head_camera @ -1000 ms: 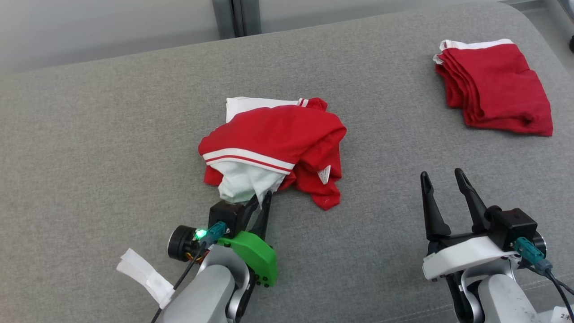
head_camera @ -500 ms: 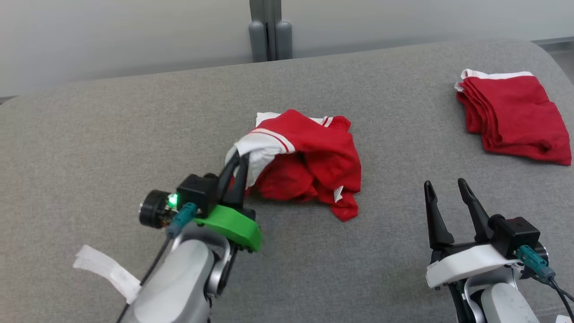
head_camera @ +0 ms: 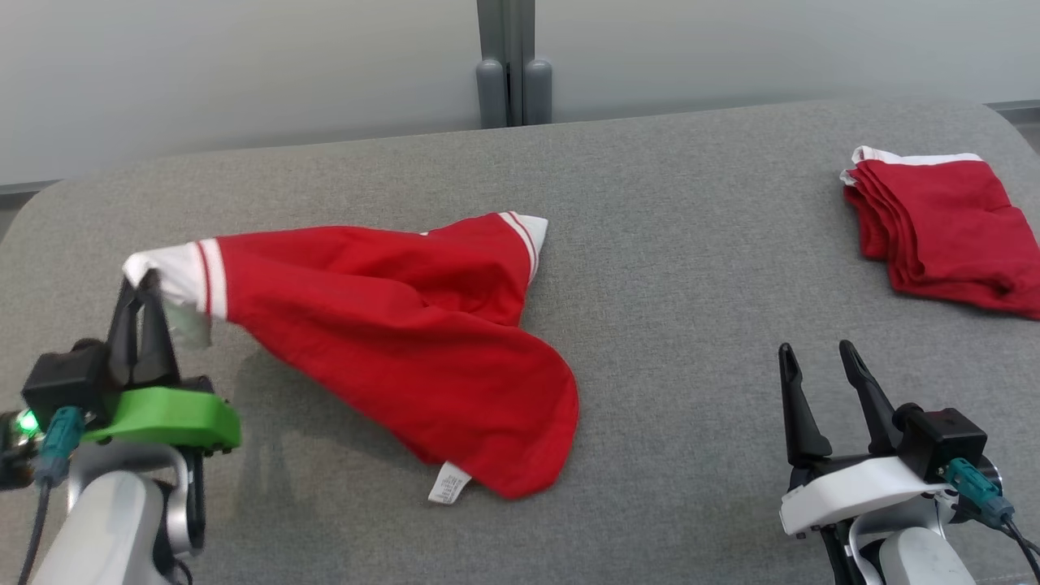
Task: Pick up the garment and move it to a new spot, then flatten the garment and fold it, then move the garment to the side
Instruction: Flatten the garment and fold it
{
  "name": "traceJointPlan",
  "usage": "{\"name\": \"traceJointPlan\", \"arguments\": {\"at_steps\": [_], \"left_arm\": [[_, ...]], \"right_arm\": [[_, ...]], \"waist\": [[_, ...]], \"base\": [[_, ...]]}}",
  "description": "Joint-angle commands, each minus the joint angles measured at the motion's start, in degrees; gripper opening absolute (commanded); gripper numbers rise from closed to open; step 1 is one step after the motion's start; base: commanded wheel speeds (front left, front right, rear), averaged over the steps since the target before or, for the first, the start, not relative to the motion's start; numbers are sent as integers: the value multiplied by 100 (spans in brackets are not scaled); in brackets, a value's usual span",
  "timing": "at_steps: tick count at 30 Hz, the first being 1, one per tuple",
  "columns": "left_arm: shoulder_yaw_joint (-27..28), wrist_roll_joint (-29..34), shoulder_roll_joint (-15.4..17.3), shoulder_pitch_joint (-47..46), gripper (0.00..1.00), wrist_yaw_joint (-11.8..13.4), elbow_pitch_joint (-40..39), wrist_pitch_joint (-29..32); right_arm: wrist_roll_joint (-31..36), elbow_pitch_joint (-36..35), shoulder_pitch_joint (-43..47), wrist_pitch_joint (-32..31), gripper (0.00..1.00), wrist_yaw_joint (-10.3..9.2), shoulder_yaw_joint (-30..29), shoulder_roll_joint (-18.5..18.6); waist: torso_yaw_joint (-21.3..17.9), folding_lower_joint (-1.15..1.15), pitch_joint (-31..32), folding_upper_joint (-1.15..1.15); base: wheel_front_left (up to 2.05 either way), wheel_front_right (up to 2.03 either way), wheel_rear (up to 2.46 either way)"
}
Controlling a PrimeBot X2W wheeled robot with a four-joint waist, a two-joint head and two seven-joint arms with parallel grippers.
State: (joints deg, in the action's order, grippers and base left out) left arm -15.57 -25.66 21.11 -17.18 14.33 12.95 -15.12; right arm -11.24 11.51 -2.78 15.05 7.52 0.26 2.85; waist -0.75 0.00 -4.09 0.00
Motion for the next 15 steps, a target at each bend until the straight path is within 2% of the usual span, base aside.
{"name": "traceJointPlan", "arguments": {"at_steps": [1, 6, 15], "left_arm": [[157, -88, 92, 234, 0, 105, -46, -2], [526, -255, 203, 843, 0, 303, 118, -2], [586, -518, -155, 1174, 0, 81, 947, -2]], "right_arm": [[15, 8, 39, 18, 100, -6, -1, 8], [45, 64, 21, 18, 100, -6, 92, 8], [85, 141, -28, 18, 100, -6, 211, 8]], "waist": [[27, 0, -12, 0], [104, 0, -23, 0], [173, 0, 16, 0]], "base": [[0, 0, 0], [0, 0, 0], [0, 0, 0]]}}
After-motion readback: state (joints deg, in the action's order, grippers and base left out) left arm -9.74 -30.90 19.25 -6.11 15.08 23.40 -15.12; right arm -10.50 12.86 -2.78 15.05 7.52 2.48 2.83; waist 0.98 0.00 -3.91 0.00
